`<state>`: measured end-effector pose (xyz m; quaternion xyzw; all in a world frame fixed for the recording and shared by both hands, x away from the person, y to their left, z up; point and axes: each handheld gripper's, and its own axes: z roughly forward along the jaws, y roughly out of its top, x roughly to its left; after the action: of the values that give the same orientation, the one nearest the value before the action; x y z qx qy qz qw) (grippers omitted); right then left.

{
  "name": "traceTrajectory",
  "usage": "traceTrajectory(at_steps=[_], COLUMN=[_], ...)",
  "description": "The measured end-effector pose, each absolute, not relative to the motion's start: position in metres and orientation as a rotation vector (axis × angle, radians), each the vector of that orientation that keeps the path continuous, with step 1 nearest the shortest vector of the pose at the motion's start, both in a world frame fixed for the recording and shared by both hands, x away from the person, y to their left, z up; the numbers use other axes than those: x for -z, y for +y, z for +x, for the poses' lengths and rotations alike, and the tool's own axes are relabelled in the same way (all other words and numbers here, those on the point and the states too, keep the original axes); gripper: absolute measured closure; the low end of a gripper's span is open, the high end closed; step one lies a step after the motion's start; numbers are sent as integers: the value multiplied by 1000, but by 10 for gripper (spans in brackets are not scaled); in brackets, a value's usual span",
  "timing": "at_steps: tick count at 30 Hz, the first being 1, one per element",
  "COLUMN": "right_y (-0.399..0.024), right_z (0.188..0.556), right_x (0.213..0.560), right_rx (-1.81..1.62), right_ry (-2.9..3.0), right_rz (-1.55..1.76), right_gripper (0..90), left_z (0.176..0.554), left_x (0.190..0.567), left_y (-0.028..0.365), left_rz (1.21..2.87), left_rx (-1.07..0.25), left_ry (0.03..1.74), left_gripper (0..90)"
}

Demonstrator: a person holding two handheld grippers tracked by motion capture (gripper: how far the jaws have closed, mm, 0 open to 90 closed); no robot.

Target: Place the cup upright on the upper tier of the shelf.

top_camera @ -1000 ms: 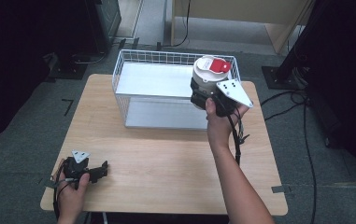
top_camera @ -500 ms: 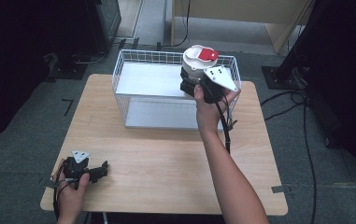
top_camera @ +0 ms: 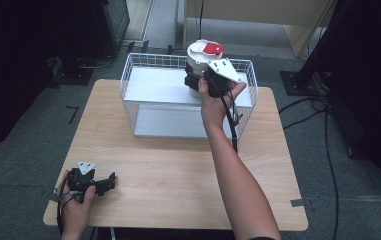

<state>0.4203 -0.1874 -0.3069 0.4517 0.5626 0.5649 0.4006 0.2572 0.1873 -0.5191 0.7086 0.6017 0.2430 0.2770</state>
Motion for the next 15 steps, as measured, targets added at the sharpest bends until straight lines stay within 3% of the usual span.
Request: traceTrajectory(at_steps=[15], right_y=[-187], right_z=[439], right_x=[313], right_rx=[-1426], right_ry=[1431], right_rz=[1159], right_gripper=[92], left_z=[257], left_x=[519], left_y=[187], left_rz=[1900], left_rx=[-650], left_ry=[1618], left_gripper=[0])
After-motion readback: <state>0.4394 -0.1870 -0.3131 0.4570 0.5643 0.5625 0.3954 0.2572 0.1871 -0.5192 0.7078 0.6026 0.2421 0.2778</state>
